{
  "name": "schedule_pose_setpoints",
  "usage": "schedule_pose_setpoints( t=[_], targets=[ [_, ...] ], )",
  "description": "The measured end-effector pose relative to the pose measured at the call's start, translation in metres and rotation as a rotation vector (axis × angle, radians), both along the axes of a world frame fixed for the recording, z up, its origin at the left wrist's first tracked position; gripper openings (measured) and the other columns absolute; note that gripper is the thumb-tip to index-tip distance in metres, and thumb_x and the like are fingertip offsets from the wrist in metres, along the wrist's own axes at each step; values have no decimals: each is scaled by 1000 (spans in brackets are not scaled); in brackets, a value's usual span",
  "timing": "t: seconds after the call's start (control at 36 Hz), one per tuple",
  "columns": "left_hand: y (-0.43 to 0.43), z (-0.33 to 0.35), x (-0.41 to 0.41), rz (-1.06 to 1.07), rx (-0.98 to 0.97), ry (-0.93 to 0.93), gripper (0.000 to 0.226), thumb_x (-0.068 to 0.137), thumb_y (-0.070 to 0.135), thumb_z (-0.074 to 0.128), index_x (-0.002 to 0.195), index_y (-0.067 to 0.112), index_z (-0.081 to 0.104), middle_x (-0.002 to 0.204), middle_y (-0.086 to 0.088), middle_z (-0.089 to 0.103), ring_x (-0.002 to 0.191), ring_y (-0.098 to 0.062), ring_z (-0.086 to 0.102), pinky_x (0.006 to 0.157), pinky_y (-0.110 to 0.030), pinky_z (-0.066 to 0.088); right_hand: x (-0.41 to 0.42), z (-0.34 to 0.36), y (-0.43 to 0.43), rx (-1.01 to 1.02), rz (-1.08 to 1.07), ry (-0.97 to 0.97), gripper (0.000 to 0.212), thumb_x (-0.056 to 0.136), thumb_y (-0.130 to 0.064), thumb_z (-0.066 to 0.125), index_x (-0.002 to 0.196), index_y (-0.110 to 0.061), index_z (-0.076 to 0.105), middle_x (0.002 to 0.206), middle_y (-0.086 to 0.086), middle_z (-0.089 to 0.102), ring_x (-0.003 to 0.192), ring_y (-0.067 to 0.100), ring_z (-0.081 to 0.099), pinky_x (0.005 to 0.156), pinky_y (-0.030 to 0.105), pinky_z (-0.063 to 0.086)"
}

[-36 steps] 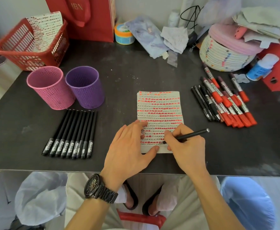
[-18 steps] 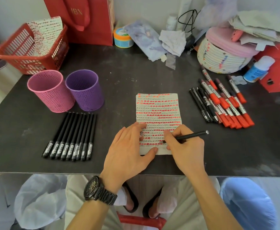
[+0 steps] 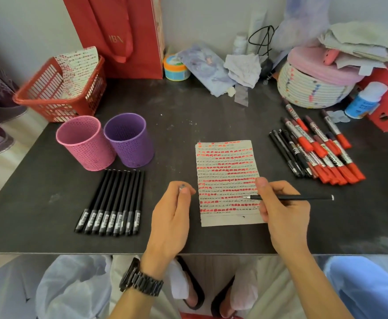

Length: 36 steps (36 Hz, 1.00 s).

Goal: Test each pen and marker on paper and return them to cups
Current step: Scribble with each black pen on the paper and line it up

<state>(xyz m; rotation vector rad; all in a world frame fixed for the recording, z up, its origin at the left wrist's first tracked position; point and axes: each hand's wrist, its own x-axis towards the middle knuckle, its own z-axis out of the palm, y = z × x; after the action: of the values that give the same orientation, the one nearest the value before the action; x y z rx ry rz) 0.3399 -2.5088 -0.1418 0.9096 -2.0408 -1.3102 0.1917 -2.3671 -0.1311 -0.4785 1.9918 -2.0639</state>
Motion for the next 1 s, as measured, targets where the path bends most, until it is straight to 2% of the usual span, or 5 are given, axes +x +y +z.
schedule_pose_setpoints(
  t=[0.14,0.25,0.39,0.81,1.0],
  targets=[
    [4,-1,-3,-70,-138,-105,34,100,48,41,127,41,61,111,30,63,102,6,61,81,-7,43,-3,-2,3,-131,106,-115,37,87,-53,59,82,-20,75,65,8,68,46,12,48,43,18,35],
    [4,-3,-3,-110,-116,-128,31,98,52,47,128,51,51,105,33,66,86,2,64,72,-12,46,-6,-1,3,-183,185,-159,39,88,-45,49,95,-19,77,86,16,75,47,15,49,44,20,36],
    [1,-7,-4,-71,-120,-110,16,97,41,62,103,46,49,91,32,68,72,-5,58,64,-11,42,-6,-2,2,-165,131,-143,16,93,-26,50,83,-28,62,79,20,74,43,18,50,42,22,38],
    [2,-7,-3,-100,-203,-33,28,89,58,55,110,44,69,103,25,64,75,-10,59,66,-10,42,-4,2,8,-26,199,-31,20,79,-41,73,81,-22,78,67,10,72,48,9,50,50,19,46],
    [1,-7,-3,-147,-262,-63,28,90,61,54,111,48,68,104,28,63,70,-9,57,65,-8,40,4,9,5,74,275,24,8,76,-32,77,83,-32,80,76,1,77,67,8,71,57,13,51]
  ],
)
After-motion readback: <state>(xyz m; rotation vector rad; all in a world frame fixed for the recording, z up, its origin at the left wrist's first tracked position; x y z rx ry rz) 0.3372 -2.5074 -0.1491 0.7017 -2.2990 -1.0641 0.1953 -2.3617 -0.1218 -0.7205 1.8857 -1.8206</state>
